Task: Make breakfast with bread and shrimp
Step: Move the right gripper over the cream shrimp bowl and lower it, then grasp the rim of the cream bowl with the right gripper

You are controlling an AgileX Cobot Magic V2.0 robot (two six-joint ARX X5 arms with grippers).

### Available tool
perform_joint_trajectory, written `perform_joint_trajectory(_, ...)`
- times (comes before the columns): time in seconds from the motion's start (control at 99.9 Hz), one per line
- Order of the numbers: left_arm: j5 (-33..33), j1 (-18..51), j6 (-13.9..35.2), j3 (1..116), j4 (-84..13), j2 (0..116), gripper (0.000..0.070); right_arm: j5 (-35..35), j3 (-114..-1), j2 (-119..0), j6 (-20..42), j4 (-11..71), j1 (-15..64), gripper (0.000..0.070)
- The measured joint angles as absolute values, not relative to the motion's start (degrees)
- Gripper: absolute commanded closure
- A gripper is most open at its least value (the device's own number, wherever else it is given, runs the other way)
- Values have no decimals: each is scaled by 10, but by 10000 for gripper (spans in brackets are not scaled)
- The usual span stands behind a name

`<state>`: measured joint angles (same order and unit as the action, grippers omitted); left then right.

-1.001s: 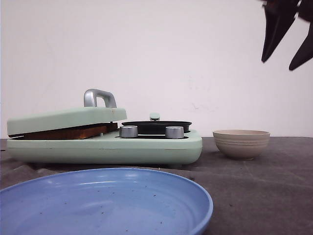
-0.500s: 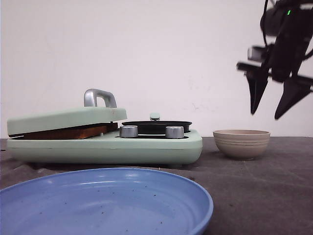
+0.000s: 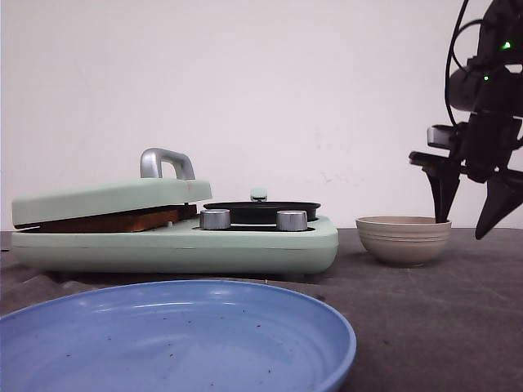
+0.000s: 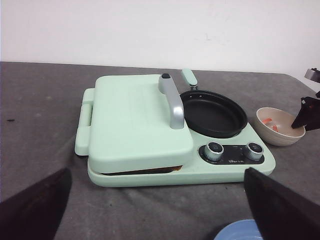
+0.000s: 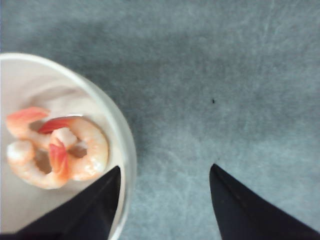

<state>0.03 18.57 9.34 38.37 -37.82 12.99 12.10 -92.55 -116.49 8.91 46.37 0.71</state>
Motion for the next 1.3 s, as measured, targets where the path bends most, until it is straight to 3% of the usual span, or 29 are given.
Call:
perform_joint_trajectory(0.44,-1,186,93,384,-371,130,63,149,-926,-1189,88,452,15,356)
perform_joint_trajectory(0.671,-4,186,93,384,-371,130,63,149,-926,-1190,88,447,15,471)
perform_joint_trajectory(0.911,-11,186,93,384,-371,130,63,150,-926,-1190,88,444,19,700)
perform_joint_trajectory(1.301,-11,186,93,384,-371,130,63,177,-926,-1190,87,430,20,700)
